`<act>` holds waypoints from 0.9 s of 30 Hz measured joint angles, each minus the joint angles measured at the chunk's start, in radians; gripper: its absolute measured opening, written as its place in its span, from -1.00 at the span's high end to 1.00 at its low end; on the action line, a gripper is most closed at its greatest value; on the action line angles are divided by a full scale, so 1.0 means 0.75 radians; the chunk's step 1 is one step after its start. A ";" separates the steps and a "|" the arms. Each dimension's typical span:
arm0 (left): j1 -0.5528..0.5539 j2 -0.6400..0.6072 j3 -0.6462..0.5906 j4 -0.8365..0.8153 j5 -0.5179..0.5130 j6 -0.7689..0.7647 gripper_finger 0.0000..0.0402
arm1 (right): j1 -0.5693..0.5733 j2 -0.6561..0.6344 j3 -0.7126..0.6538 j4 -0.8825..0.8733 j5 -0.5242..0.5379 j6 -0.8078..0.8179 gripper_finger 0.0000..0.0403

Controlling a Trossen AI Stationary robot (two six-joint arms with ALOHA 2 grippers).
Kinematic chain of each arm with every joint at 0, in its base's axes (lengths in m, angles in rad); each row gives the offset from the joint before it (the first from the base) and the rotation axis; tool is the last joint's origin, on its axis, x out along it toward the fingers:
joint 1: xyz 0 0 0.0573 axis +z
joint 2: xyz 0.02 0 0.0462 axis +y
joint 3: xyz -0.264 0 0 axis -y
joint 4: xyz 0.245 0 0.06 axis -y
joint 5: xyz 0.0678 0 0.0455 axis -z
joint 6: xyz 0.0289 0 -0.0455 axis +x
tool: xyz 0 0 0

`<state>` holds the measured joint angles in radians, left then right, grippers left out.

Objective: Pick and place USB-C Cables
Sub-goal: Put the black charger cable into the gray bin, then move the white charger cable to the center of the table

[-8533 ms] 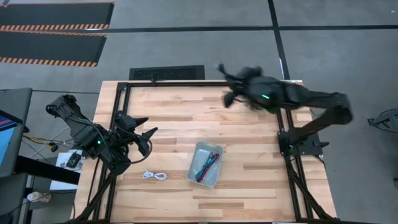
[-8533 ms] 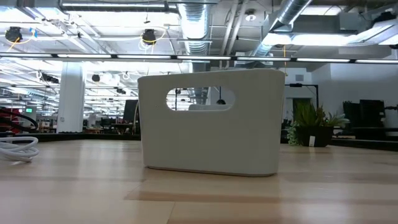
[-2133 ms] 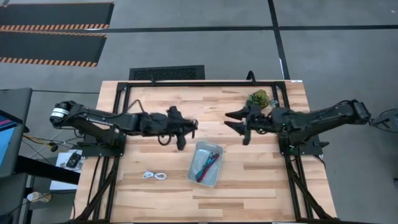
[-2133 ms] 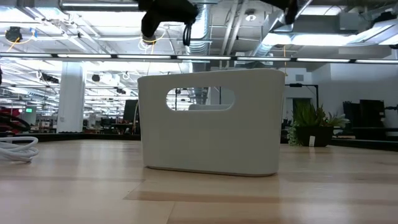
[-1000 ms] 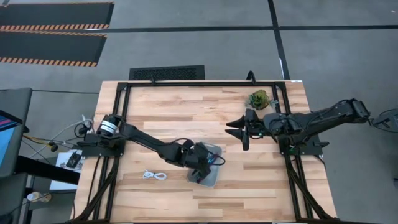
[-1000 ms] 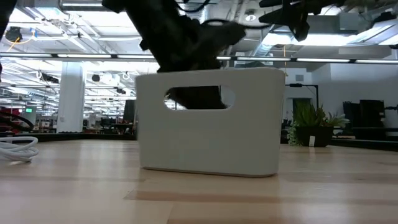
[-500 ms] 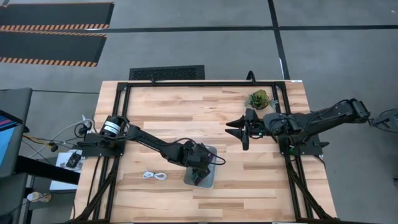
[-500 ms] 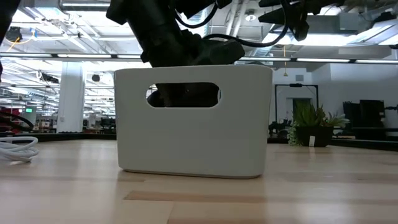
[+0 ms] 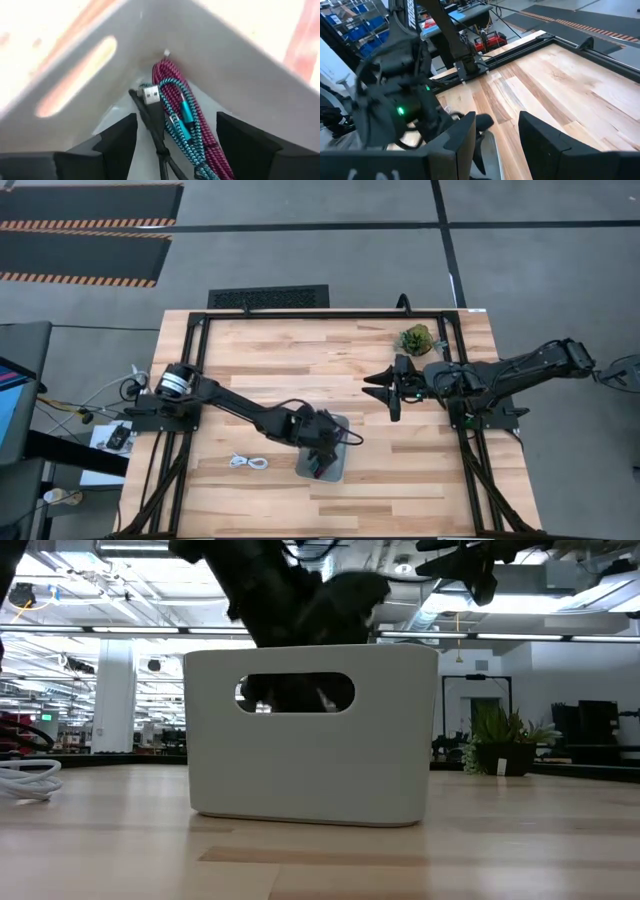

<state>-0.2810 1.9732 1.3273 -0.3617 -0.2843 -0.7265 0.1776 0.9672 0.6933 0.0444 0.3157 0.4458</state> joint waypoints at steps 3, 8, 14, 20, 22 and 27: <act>0.000 -0.061 0.000 -0.041 -0.039 0.027 -0.28 | 0.000 0.000 0.000 0.001 0.000 0.000 0.14; -0.006 -0.203 0.000 -0.144 -0.046 0.122 -0.27 | 0.000 0.000 0.000 0.001 0.000 0.000 0.14; -0.120 -0.445 0.001 -0.494 -0.059 0.215 -0.25 | 0.000 0.000 0.000 -0.009 0.000 0.000 0.14; -0.350 -0.660 -0.082 -0.728 -0.085 0.073 -0.25 | 0.000 0.001 0.001 -0.030 -0.003 0.000 0.14; -0.449 -0.713 -0.158 -0.743 -0.068 -0.028 -0.25 | 0.000 0.001 0.001 -0.035 -0.004 0.000 0.14; -0.679 -0.781 -0.401 -0.616 0.111 -0.274 -0.25 | 0.000 0.001 0.001 -0.048 -0.003 -0.001 0.14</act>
<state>-0.7899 1.3876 1.0266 -0.8235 -0.2009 -0.9320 0.1776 0.9680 0.6937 0.0084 0.3133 0.4454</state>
